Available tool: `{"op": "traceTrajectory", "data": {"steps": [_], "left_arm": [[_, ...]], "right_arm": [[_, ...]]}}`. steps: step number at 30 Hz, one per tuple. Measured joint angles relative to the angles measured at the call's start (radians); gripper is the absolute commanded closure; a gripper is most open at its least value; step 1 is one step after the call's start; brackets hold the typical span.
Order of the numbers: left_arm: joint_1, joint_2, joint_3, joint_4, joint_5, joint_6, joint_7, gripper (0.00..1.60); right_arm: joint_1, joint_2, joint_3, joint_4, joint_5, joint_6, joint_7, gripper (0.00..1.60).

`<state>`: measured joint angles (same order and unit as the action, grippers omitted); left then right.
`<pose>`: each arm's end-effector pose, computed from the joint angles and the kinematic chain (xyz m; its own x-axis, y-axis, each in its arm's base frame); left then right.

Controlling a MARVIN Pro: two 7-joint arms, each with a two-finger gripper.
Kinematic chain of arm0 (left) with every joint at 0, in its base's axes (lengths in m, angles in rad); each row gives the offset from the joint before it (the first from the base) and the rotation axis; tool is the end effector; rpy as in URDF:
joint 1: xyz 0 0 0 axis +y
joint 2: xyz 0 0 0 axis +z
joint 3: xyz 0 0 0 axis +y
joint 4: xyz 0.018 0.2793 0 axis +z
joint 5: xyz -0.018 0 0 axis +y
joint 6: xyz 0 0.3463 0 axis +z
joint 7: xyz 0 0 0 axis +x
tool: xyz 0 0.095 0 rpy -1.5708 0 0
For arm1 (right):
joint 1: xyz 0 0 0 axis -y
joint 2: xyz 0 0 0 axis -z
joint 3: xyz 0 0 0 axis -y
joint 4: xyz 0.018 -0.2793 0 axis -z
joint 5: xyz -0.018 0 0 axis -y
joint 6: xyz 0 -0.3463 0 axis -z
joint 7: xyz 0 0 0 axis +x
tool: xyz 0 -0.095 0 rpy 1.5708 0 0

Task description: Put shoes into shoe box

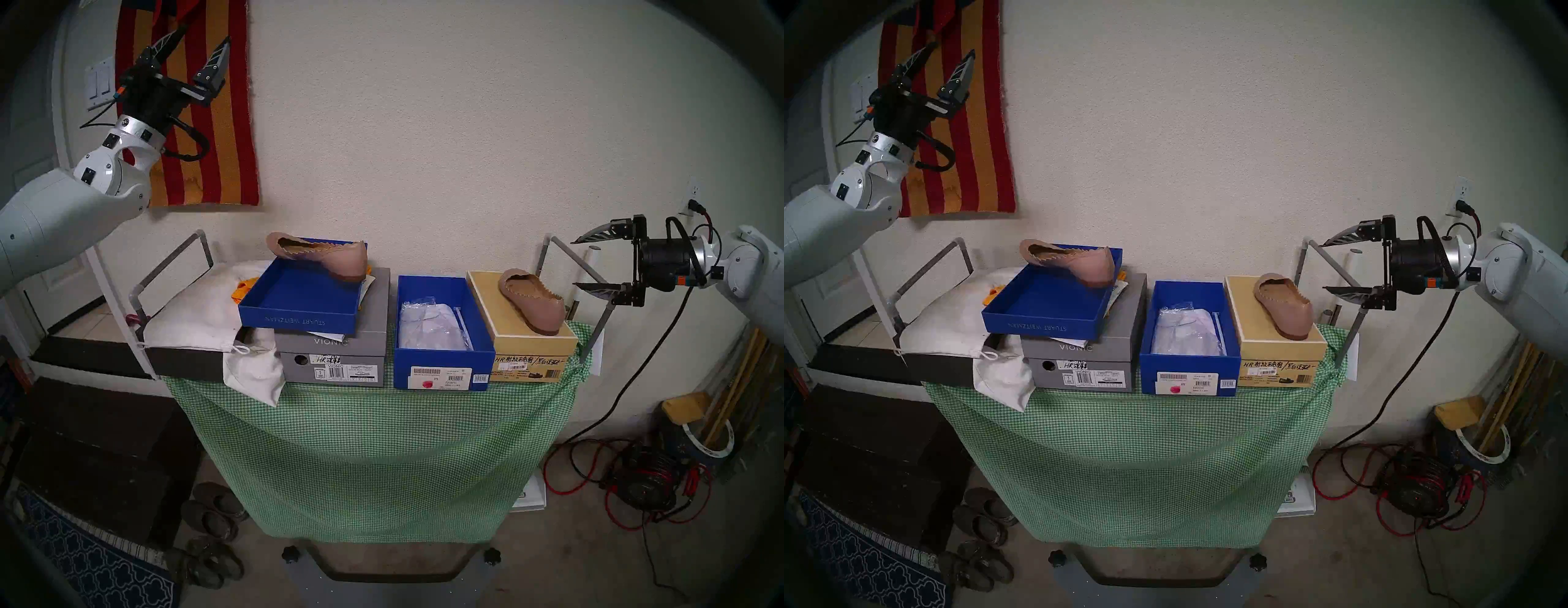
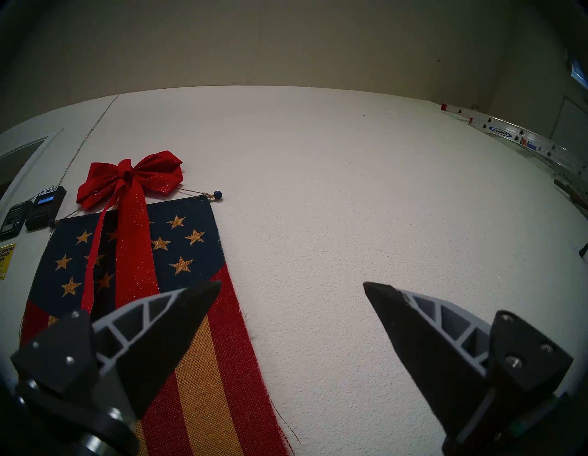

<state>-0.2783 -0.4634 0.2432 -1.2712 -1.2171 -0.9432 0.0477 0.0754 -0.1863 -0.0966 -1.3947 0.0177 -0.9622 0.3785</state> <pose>0.5283 0.1693 0.1242 -0.8617 -0.1373 0.4885 -0.0915 -0.9049 -0.4158 0.4648 -0.2130 -0.0391 -0.8256 0.5640 0.0162 0.2267 0.3053 0.9249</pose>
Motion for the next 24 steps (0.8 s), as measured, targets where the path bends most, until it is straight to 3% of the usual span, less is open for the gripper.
{"op": "traceTrajectory", "data": {"steps": [13, 24], "left_arm": [[-0.001, 0.0, 0.001, 0.001, 0.0, 0.0, 0.0, 0.0], [-0.001, 0.0, 0.001, 0.001, 0.0, 0.0, 0.001, 0.0]], "right_arm": [[-0.003, -0.018, -0.05, 0.008, 0.142, 0.0, 0.205, 0.0], [-0.001, -0.021, -0.062, 0.017, 0.279, 0.001, 0.312, 0.0]]}}
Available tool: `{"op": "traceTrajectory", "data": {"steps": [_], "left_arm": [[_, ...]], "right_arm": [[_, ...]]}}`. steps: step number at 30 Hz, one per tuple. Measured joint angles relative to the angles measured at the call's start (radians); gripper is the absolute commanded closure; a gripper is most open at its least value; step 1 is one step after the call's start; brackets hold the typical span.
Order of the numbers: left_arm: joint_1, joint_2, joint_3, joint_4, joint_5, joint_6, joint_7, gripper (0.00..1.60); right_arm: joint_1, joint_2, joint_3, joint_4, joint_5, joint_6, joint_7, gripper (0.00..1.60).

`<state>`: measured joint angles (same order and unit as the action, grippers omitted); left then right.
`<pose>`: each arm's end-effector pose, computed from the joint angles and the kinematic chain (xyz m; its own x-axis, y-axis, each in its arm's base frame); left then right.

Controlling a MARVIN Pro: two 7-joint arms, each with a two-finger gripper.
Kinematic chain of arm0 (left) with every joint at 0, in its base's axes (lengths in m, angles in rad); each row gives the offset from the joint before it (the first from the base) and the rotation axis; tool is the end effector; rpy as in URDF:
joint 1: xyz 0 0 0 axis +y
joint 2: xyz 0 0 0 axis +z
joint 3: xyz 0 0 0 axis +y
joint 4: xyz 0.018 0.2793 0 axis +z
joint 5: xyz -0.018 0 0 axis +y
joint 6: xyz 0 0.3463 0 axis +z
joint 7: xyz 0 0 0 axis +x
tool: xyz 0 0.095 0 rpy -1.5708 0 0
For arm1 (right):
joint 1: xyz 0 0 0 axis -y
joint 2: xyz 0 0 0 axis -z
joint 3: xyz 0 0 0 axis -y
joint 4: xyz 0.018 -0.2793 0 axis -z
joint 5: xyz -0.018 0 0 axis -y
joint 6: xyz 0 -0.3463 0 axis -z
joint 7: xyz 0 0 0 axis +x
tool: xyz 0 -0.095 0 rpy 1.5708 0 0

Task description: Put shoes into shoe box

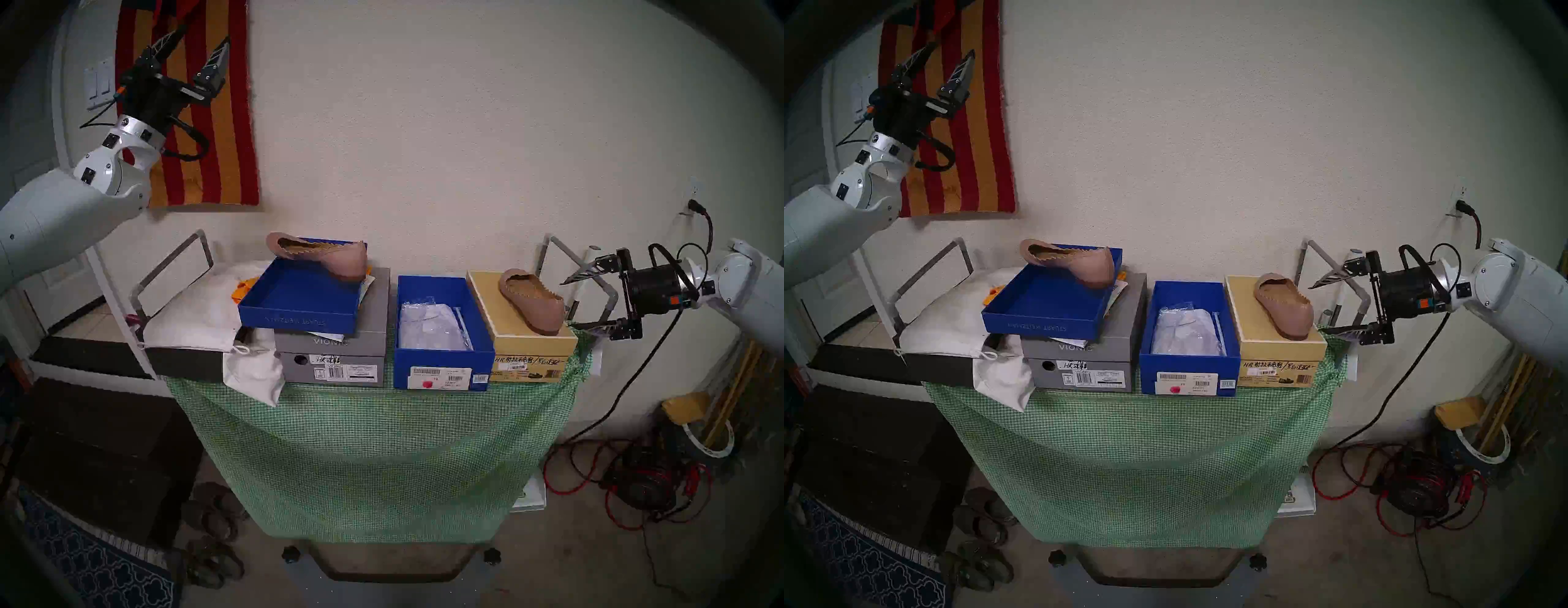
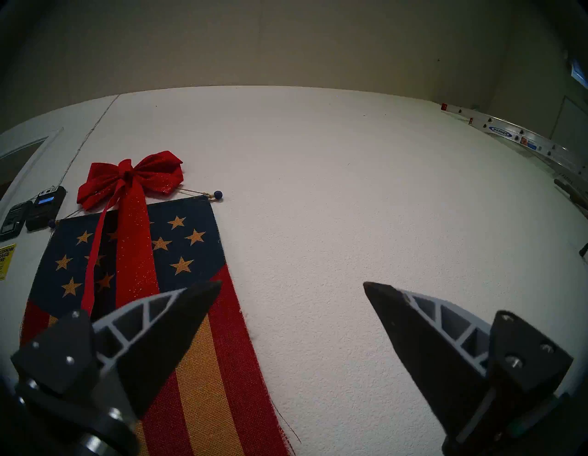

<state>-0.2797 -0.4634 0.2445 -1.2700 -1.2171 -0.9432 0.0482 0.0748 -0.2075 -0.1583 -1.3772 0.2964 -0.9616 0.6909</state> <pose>0.5283 0.1699 0.1245 -0.8617 -0.1387 0.4881 -0.0899 -0.9050 -0.4159 0.4578 -0.2095 -0.0705 -0.8117 0.5430 0.2153 0.4308 0.3076 0.8484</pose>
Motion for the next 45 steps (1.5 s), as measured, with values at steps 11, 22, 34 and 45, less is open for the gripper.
{"op": "traceTrajectory", "data": {"steps": [11, 22, 34, 45], "left_arm": [[-0.001, 0.0, 0.001, 0.0, 0.0, 0.0, 0.0, 0.0], [-0.001, 0.0, 0.003, 0.0, 0.0, 0.0, 0.0, 0.0], [-0.002, 0.0, 0.004, 0.0, 0.0, -0.001, 0.001, 0.0], [-0.003, 0.0, 0.006, 0.0, 0.0, -0.001, 0.001, 0.0]], "right_arm": [[-0.023, 0.03, -0.004, -0.033, 0.126, 0.0, 0.069, 0.0], [-0.057, 0.052, 0.008, -0.055, 0.187, 0.0, 0.066, 0.0], [-0.095, 0.021, 0.048, -0.015, 0.199, 0.0, -0.088, 0.0], [-0.155, 0.002, 0.051, -0.004, 0.143, 0.0, -0.159, 0.0]]}}
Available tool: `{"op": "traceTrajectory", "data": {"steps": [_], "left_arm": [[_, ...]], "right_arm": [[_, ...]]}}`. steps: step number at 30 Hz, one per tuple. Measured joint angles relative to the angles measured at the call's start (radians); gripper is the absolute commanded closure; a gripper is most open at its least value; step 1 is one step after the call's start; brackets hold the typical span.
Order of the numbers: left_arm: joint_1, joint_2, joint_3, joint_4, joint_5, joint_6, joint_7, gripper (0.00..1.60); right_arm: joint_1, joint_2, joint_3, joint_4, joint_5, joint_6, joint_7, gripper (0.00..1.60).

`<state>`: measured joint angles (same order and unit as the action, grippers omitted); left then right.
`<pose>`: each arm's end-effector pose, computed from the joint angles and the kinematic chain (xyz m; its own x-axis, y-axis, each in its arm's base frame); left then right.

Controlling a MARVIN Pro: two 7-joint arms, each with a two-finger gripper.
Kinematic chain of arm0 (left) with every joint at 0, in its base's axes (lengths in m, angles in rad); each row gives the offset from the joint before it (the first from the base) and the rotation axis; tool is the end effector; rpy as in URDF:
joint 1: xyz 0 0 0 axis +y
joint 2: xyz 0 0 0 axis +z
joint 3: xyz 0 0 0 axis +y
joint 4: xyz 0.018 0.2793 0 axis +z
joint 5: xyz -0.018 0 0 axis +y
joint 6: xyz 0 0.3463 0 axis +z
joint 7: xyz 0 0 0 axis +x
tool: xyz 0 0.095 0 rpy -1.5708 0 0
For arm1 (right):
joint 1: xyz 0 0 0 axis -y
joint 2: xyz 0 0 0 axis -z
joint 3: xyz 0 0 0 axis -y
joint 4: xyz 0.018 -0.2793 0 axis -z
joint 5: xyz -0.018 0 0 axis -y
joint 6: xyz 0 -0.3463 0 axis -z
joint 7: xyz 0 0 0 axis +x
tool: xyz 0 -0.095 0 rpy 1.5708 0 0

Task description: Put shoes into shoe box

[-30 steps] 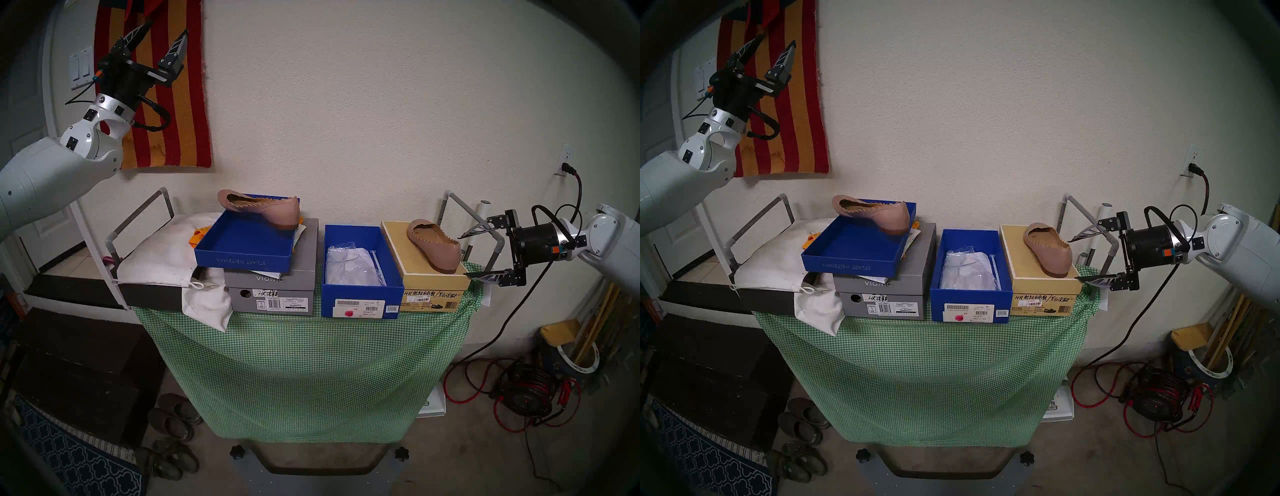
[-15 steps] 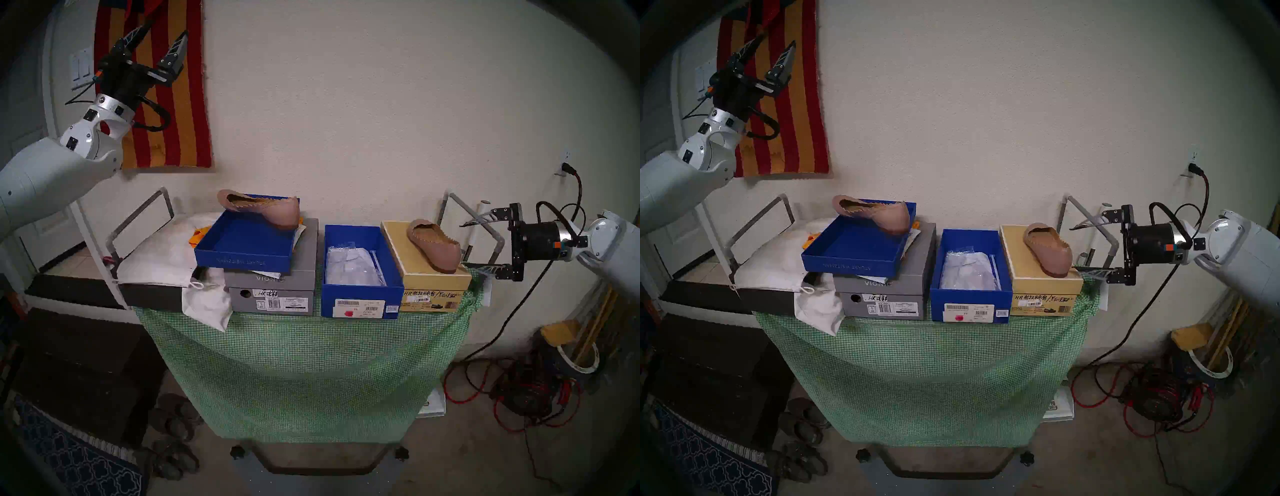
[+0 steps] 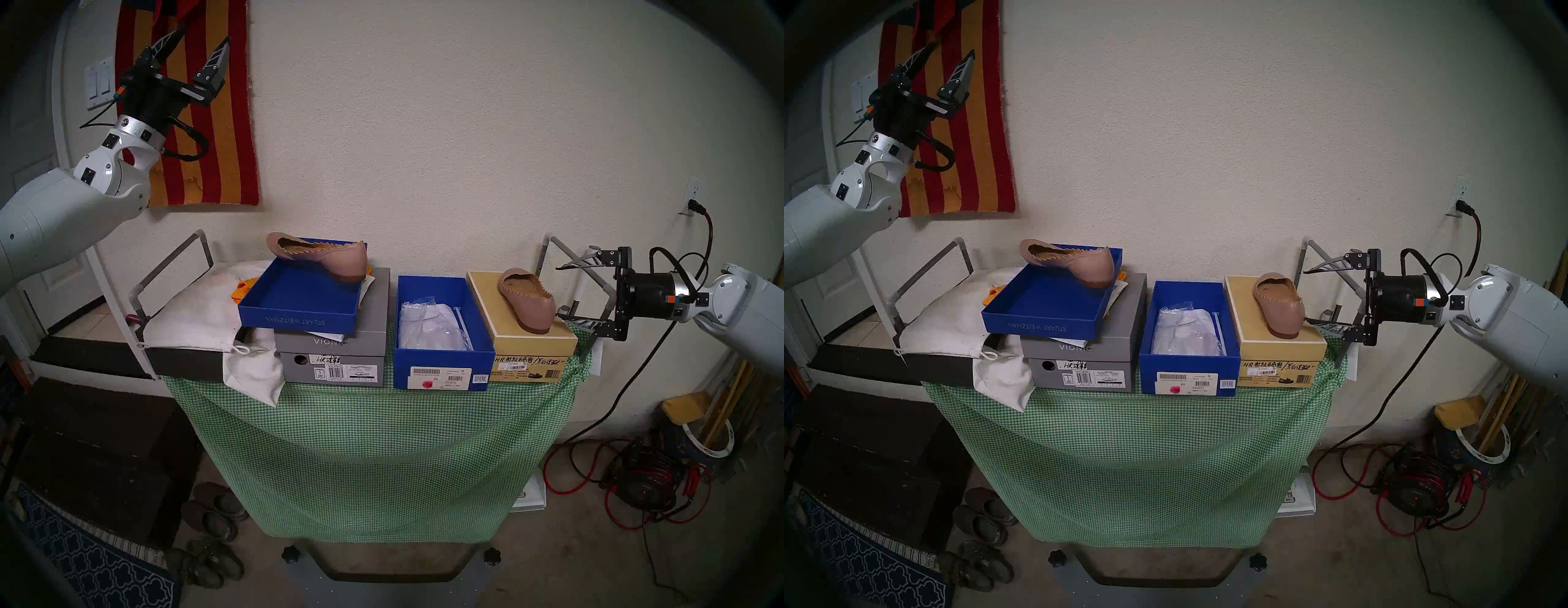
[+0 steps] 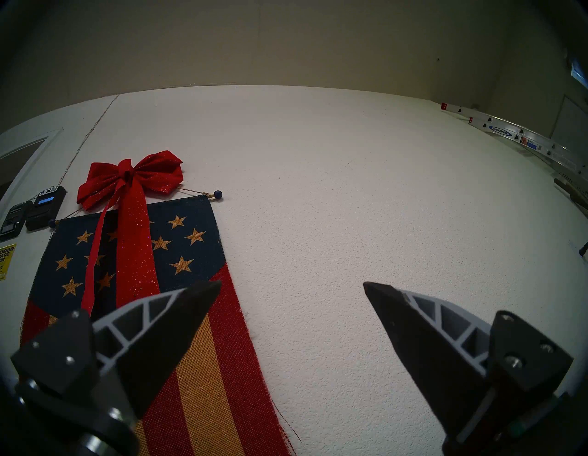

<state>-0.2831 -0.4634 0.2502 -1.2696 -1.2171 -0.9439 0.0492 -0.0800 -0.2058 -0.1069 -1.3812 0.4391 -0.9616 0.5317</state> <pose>0.5284 0.1702 0.1241 -0.8611 -0.1406 0.4887 -0.0891 -0.9045 -0.4171 0.4567 -0.2009 -0.0962 -0.7711 0.5107 0.3802 0.4606 0.0351 0.8869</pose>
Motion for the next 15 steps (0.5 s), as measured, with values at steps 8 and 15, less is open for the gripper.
{"op": "traceTrajectory", "data": {"steps": [8, 15], "left_arm": [[-0.001, 0.0, 0.001, 0.0, 0.0, 0.0, 0.0, 0.0], [-0.001, 0.0, 0.002, 0.0, 0.0, 0.0, 0.0, 0.0]], "right_arm": [[-0.036, -0.005, 0.012, 0.014, -0.044, 0.0, -0.053, 0.0], [-0.062, -0.011, 0.028, -0.004, -0.072, 0.0, -0.12, 0.0]]}}
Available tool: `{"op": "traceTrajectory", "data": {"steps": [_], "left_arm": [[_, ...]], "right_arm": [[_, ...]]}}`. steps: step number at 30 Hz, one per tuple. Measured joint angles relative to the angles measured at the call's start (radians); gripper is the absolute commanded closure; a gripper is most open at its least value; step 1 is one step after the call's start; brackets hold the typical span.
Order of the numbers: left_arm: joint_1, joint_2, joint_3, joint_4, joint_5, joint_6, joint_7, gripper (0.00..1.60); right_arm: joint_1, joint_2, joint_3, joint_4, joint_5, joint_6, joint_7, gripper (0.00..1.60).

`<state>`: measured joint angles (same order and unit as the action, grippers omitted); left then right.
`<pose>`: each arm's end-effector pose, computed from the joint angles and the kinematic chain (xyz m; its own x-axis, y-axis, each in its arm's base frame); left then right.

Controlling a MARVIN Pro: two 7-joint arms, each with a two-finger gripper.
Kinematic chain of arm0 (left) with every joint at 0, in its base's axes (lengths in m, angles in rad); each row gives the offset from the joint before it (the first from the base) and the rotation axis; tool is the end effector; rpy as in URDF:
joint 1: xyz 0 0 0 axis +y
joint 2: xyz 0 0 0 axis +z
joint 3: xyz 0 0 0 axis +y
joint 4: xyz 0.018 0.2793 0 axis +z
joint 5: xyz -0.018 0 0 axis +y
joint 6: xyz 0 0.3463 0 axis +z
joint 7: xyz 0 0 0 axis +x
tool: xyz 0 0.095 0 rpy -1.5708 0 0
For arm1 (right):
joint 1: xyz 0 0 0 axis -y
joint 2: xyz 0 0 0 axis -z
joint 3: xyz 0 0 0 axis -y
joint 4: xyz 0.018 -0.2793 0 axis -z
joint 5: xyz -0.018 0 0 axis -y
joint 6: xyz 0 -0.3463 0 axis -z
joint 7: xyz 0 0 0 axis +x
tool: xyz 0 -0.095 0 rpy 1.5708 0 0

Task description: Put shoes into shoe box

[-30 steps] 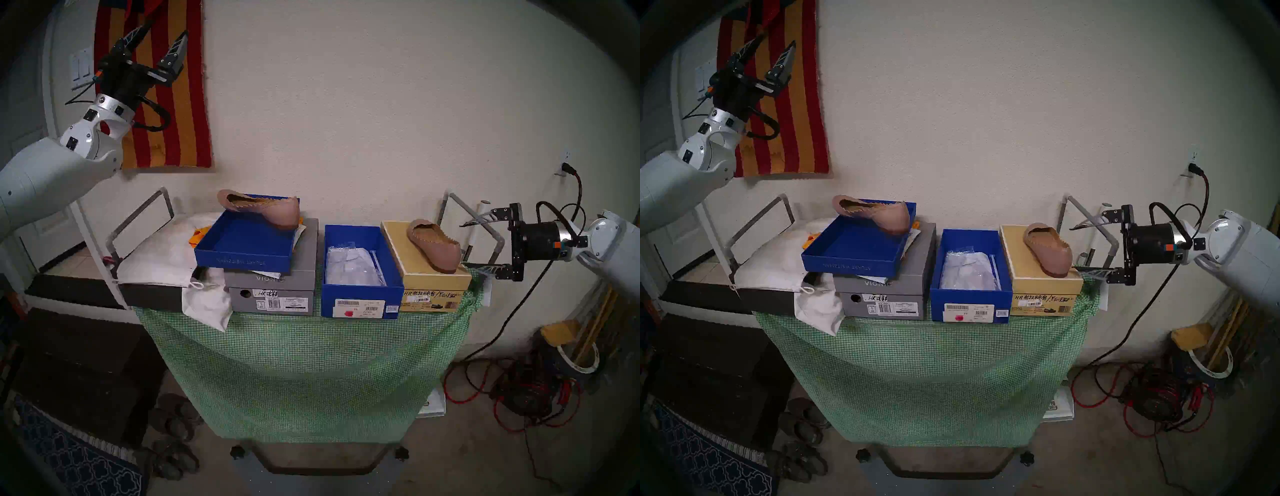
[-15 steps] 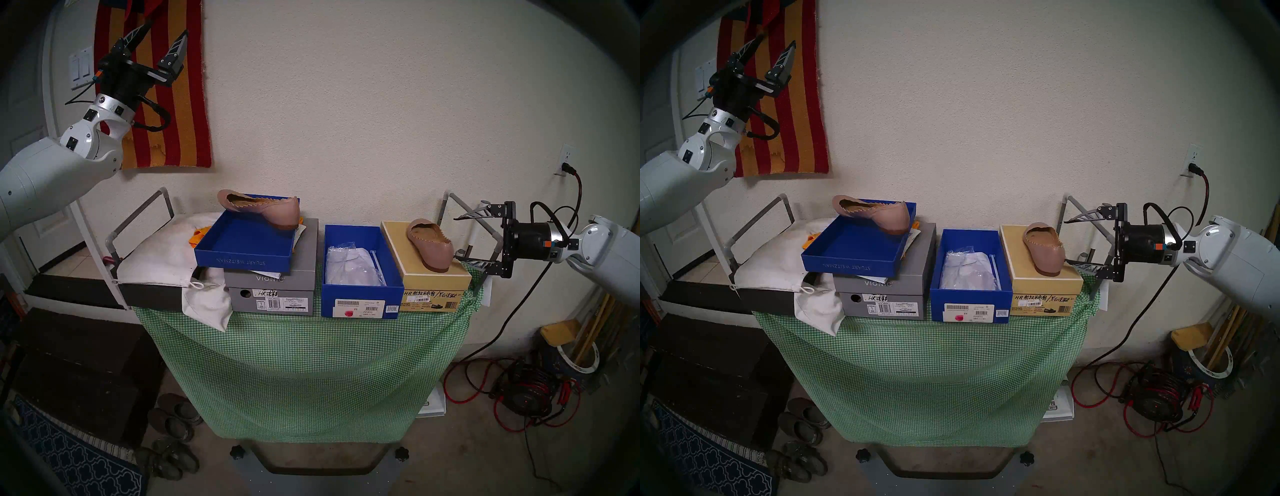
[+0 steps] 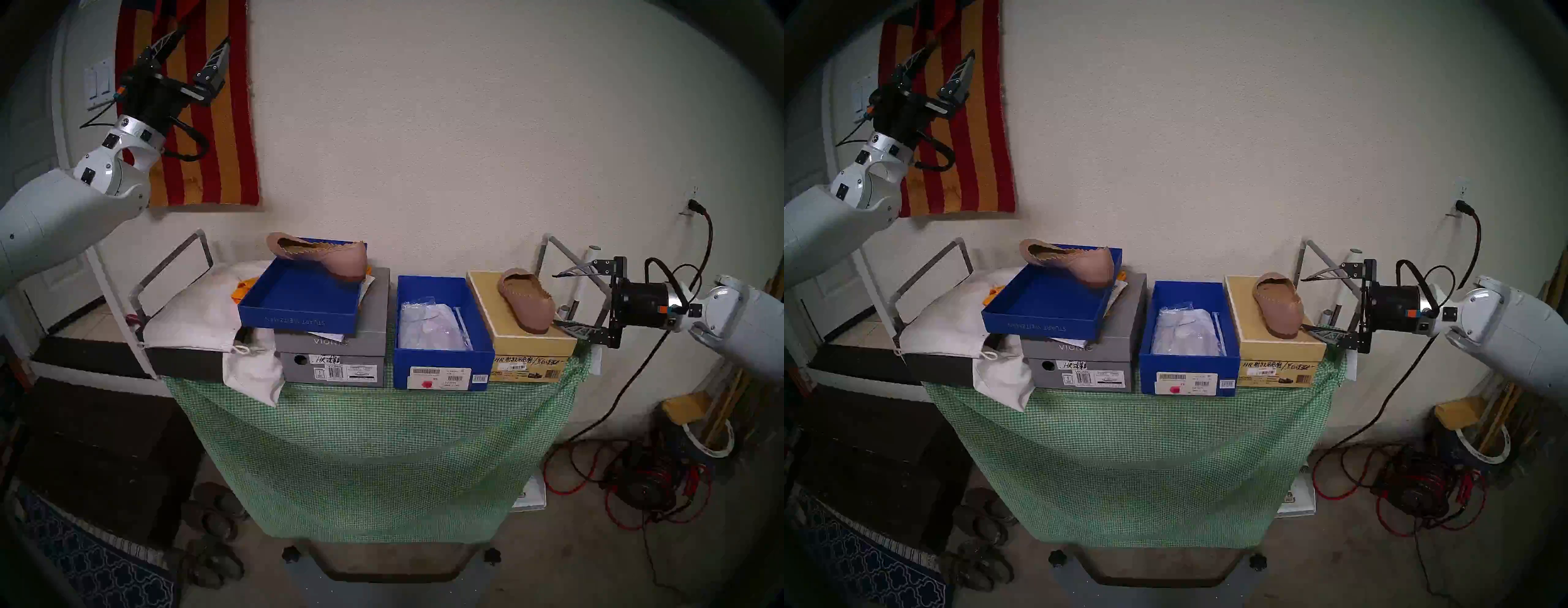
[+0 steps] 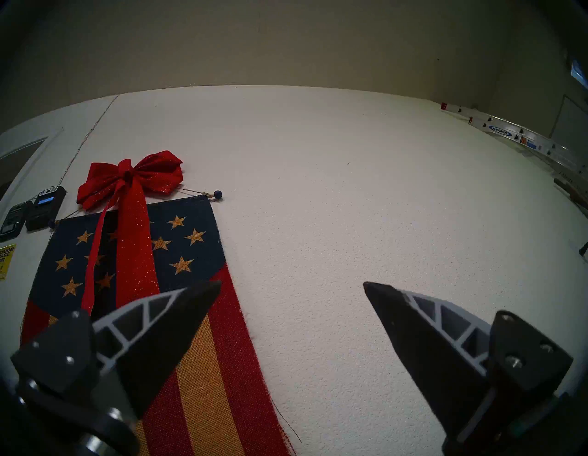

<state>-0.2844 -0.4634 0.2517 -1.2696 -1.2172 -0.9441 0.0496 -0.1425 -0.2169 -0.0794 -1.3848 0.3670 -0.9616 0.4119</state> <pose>0.5284 0.1702 0.1243 -0.8611 -0.1409 0.4885 -0.0887 -0.9044 -0.4173 0.4588 -0.1948 -0.1093 -0.7728 0.5125 0.3743 0.4366 0.0012 0.8997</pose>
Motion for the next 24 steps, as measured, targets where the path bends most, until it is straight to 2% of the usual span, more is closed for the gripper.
{"op": "traceTrajectory", "data": {"steps": [16, 20, 24], "left_arm": [[-0.001, 0.0, 0.002, 0.0, 0.0, 0.0, 0.001, 0.0], [-0.002, 0.0, 0.003, 0.0, 0.0, 0.0, 0.001, 0.0], [-0.002, 0.0, 0.003, 0.0, 0.0, 0.0, 0.001, 0.0]], "right_arm": [[-0.055, -0.027, 0.037, -0.007, -0.091, 0.0, -0.14, 0.0], [-0.057, -0.039, 0.047, -0.001, -0.105, 0.0, -0.132, 0.0], [-0.041, -0.058, 0.063, 0.02, -0.115, -0.001, -0.079, 0.0]]}}
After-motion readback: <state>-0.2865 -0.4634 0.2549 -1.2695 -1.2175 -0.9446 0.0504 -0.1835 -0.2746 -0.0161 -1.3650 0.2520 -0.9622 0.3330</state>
